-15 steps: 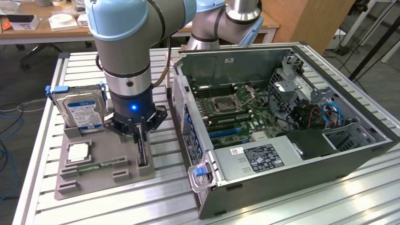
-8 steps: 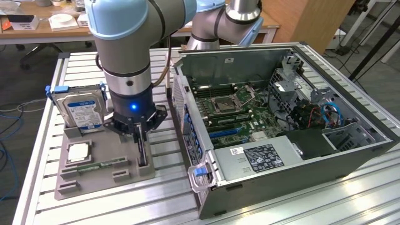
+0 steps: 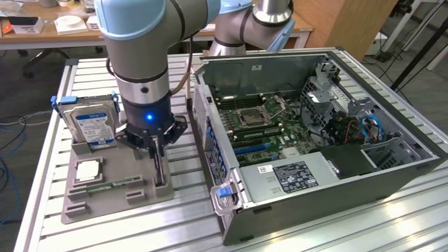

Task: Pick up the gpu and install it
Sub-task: 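Pick up the gpu and move the gpu toward the slot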

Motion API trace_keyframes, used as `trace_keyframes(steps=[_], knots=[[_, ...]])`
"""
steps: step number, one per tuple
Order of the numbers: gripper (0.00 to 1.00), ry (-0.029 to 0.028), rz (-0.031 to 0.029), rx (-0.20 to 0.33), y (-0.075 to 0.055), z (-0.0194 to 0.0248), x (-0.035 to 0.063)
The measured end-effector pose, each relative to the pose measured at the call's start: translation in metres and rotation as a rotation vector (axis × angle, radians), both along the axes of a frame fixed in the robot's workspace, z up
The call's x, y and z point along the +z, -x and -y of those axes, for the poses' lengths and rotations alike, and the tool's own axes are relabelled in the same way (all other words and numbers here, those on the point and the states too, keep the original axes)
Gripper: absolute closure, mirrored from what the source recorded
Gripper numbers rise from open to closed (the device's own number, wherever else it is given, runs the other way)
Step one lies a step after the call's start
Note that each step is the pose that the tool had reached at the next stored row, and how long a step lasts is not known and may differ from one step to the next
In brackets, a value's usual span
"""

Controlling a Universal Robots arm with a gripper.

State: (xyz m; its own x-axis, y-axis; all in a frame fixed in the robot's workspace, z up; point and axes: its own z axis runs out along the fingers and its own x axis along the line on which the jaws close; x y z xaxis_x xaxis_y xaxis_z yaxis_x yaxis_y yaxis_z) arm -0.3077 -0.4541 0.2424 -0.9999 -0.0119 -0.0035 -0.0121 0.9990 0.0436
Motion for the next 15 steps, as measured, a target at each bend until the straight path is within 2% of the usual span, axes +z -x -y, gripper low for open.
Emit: trace_keyframes(steps=[15], knots=[[0.74, 0.0001, 0.0000, 0.000, 0.000, 0.0000, 0.0143]])
